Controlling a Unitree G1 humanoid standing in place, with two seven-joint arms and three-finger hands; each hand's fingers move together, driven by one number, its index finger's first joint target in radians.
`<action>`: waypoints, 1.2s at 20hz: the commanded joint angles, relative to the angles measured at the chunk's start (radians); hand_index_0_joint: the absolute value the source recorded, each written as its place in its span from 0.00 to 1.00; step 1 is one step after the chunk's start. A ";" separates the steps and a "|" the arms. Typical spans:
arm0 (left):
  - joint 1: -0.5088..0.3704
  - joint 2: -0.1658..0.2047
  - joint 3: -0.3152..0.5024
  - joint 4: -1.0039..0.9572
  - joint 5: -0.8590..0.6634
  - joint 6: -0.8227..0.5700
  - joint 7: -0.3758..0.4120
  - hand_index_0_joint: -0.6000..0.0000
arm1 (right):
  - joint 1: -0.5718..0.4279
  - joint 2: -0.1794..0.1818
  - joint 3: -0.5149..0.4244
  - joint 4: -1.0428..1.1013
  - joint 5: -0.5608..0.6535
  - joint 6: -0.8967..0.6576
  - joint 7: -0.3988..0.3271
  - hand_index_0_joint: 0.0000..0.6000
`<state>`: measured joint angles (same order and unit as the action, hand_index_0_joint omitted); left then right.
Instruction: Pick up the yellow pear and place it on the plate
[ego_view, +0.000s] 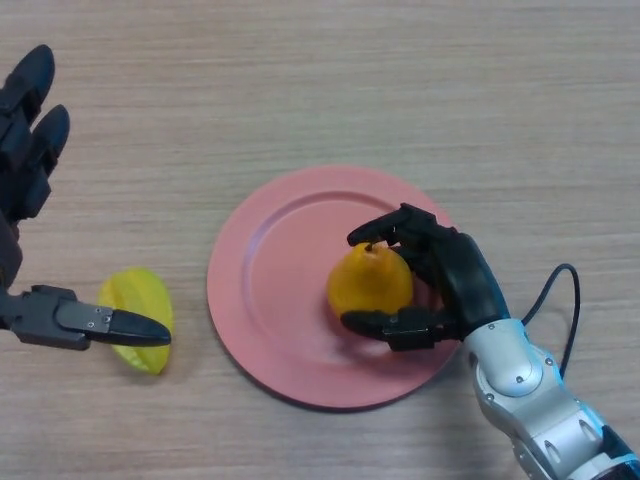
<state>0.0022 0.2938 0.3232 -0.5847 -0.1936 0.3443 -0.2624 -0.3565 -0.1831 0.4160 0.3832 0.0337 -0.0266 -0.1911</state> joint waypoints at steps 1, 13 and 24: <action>-0.016 0.039 0.059 -0.067 -0.024 -0.091 -0.004 1.00 | -0.036 -0.007 -0.043 -0.087 -0.046 -0.063 0.011 0.08; -0.014 0.038 0.060 -0.079 -0.046 -0.045 -0.023 1.00 | 0.039 -0.007 -0.264 -0.497 -0.065 0.108 0.114 0.00; -0.043 0.043 0.022 -0.044 -0.022 -0.101 0.002 1.00 | 0.272 -0.051 -0.442 -1.076 -0.050 0.493 0.304 0.00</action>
<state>-0.0094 0.2915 0.2910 -0.5881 -0.2239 0.3936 -0.2812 -0.0583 -0.2167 0.0527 -0.6268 -0.0095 0.5525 0.1180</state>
